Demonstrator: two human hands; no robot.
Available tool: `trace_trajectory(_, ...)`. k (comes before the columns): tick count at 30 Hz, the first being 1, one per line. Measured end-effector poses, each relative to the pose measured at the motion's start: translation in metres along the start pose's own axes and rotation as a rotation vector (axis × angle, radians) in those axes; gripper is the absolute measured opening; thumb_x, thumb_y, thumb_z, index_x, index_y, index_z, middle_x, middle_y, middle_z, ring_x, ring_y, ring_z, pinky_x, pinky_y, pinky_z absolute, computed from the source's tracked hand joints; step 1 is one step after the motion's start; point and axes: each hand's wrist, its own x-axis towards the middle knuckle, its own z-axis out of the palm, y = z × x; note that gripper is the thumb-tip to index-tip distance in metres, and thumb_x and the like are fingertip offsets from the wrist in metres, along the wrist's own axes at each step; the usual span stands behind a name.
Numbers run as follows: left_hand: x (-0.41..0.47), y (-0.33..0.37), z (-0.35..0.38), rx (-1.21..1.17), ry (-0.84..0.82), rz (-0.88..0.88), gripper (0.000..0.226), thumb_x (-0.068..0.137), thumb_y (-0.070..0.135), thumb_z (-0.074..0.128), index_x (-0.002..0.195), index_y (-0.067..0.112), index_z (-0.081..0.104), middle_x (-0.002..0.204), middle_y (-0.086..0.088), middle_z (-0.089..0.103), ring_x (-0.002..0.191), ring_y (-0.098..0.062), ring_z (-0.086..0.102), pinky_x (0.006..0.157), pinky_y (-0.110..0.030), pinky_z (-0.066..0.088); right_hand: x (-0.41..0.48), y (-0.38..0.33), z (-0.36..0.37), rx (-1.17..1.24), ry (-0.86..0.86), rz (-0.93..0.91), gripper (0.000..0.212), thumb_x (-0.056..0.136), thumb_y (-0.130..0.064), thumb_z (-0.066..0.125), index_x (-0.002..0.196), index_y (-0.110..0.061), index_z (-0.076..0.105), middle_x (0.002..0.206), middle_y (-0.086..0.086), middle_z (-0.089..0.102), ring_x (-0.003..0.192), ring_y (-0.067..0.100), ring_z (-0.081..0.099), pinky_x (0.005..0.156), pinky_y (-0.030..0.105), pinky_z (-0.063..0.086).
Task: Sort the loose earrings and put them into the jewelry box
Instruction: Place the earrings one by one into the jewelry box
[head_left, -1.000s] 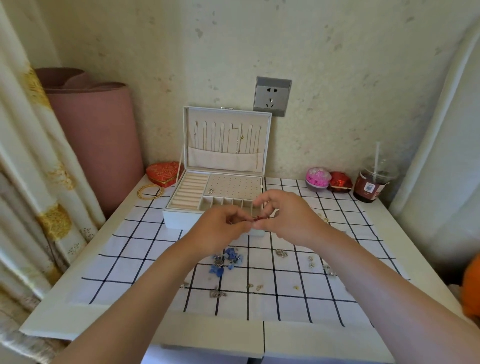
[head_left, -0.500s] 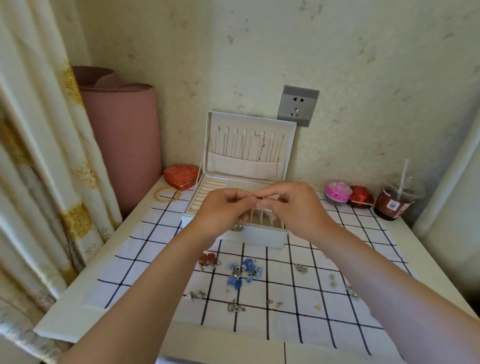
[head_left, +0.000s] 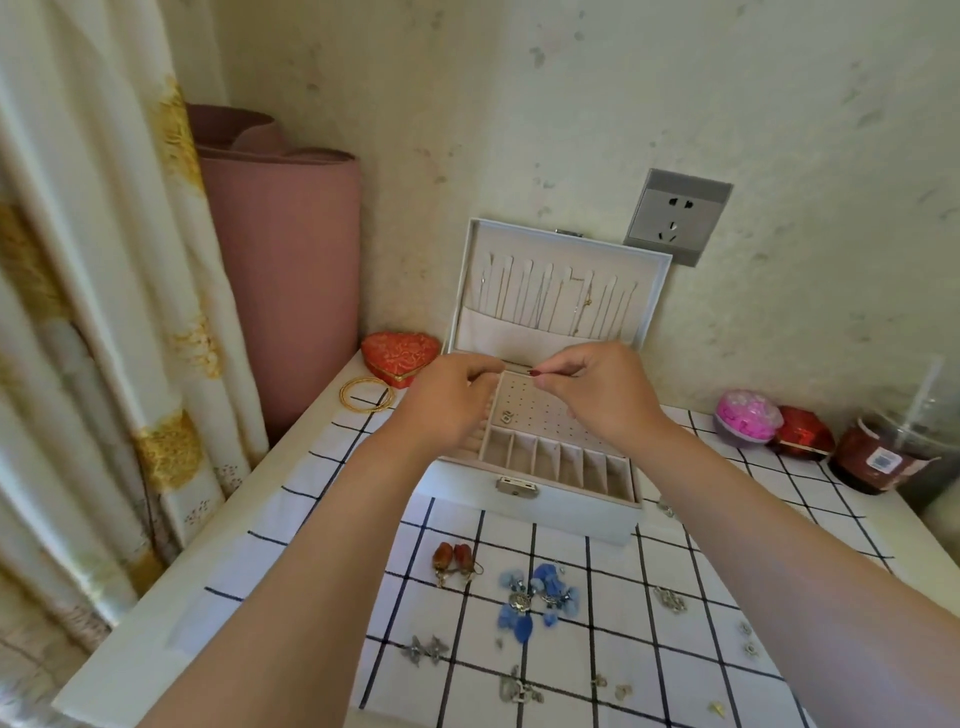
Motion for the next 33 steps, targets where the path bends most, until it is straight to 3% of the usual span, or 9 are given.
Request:
trace_trajectory(3, 0.006, -0.012, 0.003, 0.098, 0.001, 0.031, 0.029, 0.100, 0.017, 0.053, 0.128, 0.019, 0.065, 0.110, 0.008, 0.065, 0.085, -0.005, 0.057, 0.071, -0.009, 0.044, 0.014, 0.013, 0.012, -0.096, -0.007, 0.026, 0.009, 0.086, -0.024, 0.077, 0.094, -0.027, 0.080, 0.093, -0.016, 0.074, 0.086, -0.001, 0.066, 0.086, 0.029, 0.054)
trace_trajectory(5, 0.009, -0.019, 0.005, 0.107, 0.011, 0.027, 0.027, 0.099, 0.020, 0.056, 0.125, 0.021, 0.064, 0.105, 0.008, 0.067, 0.077, -0.003, 0.057, 0.072, -0.016, 0.046, 0.020, 0.019, 0.017, -0.146, -0.008, 0.034, 0.010, 0.087, -0.025, 0.076, 0.095, -0.028, 0.080, 0.096, -0.016, 0.074, 0.091, 0.001, 0.066, 0.090, 0.030, 0.054)
trace_trajectory(8, 0.013, -0.024, 0.008, 0.099, 0.050, 0.028, 0.016, 0.096, 0.021, 0.060, 0.112, 0.024, 0.063, 0.087, 0.013, 0.062, 0.068, 0.000, 0.055, 0.064, -0.018, 0.046, 0.028, 0.025, 0.023, -0.182, -0.006, 0.017, 0.009, 0.086, -0.027, 0.076, 0.094, -0.028, 0.080, 0.093, -0.016, 0.075, 0.089, 0.001, 0.066, 0.088, 0.030, 0.054)
trace_trajectory(17, 0.016, -0.025, 0.010, 0.052, 0.109, 0.029, 0.006, 0.092, 0.023, 0.066, 0.098, 0.024, 0.067, 0.085, 0.013, 0.064, 0.067, 0.003, 0.055, 0.058, -0.004, 0.043, 0.031, 0.027, 0.023, -0.316, -0.023, -0.084, 0.013, 0.089, -0.030, 0.073, 0.100, -0.027, 0.080, 0.103, -0.013, 0.074, 0.098, 0.006, 0.064, 0.084, 0.024, 0.048)
trace_trajectory(22, 0.015, -0.023, 0.011, 0.024, 0.115, 0.008, 0.008, 0.092, 0.023, 0.067, 0.099, 0.024, 0.069, 0.085, 0.014, 0.065, 0.065, 0.004, 0.055, 0.061, -0.011, 0.044, 0.028, 0.020, 0.032, -0.311, 0.111, -0.199, 0.010, 0.089, -0.023, 0.072, 0.092, -0.026, 0.080, 0.093, -0.009, 0.075, 0.089, 0.010, 0.065, 0.078, 0.030, 0.051)
trace_trajectory(27, 0.013, -0.024, 0.011, 0.003, 0.112, 0.002, 0.010, 0.091, 0.021, 0.067, 0.100, 0.022, 0.071, 0.087, 0.010, 0.067, 0.067, 0.002, 0.056, 0.069, -0.018, 0.049, 0.028, 0.017, 0.036, -0.432, 0.047, -0.255, 0.012, 0.090, -0.024, 0.070, 0.096, -0.024, 0.080, 0.094, -0.007, 0.074, 0.089, 0.014, 0.064, 0.072, 0.025, 0.039)
trace_trajectory(33, 0.013, -0.023, 0.008, -0.084, 0.116, -0.030, 0.009, 0.092, 0.021, 0.066, 0.096, 0.025, 0.073, 0.082, 0.003, 0.068, 0.064, -0.008, 0.058, 0.064, -0.022, 0.051, 0.029, 0.017, 0.033, -0.480, -0.006, -0.286, 0.012, 0.092, -0.026, 0.068, 0.097, -0.025, 0.079, 0.093, -0.007, 0.071, 0.089, 0.015, 0.063, 0.073, 0.028, 0.041)
